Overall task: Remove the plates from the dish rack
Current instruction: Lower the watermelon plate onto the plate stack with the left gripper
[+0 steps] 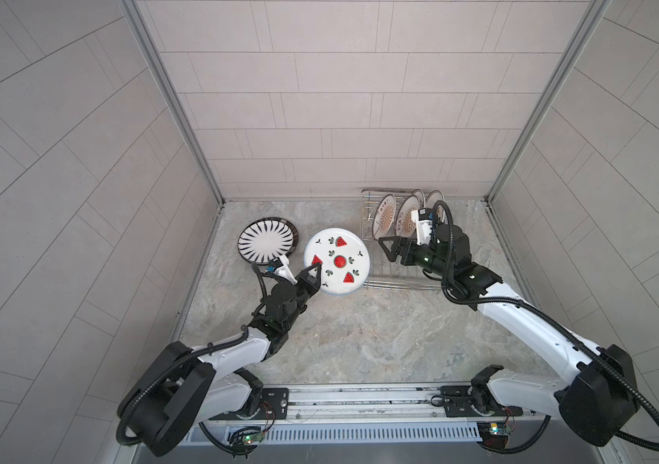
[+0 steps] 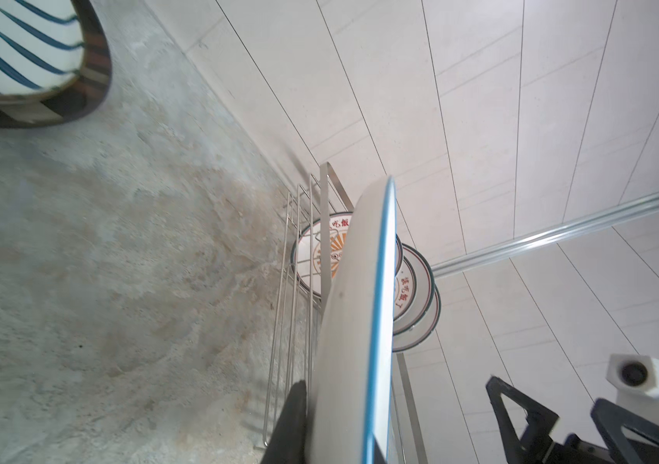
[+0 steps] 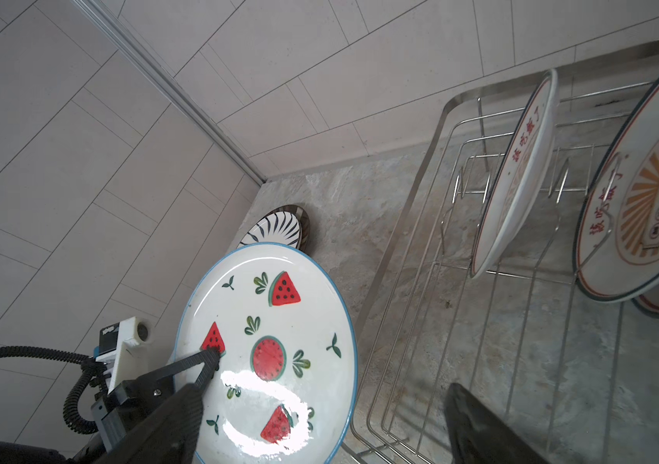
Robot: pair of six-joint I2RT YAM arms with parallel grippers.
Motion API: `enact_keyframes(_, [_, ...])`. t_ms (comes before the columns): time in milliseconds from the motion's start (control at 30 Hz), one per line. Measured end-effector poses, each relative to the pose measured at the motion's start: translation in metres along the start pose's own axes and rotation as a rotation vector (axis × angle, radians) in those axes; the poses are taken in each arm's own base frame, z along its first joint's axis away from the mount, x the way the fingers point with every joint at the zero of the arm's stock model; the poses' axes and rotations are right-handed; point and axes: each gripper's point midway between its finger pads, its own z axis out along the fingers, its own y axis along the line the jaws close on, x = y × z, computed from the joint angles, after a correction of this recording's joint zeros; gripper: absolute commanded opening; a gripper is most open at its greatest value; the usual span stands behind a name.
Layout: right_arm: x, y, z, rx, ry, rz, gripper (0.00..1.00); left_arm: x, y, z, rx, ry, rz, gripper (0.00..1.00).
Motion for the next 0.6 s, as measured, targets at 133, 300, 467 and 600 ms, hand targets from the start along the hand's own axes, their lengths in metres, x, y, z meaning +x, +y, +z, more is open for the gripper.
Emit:
enact_keyframes(133, [0.002,0.007,0.003,0.003,0.008,-0.049,0.96,-0.023,0.001,-0.003,-0.005,-0.069,-0.011,0.00])
enact_keyframes(300, [0.011,0.041,0.019,-0.032,0.045,-0.157,0.95,-0.058,0.019,-0.013,-0.053,-0.177,-0.026,0.00])
enact_keyframes(467, [0.021,0.072,0.038,-0.062,0.086,-0.244,0.95,-0.091,0.041,-0.026,-0.140,-0.275,-0.028,0.00])
enact_keyframes(600, [0.032,0.084,0.062,-0.061,0.130,-0.280,0.95,-0.112,0.050,-0.041,-0.199,-0.351,-0.004,0.00])
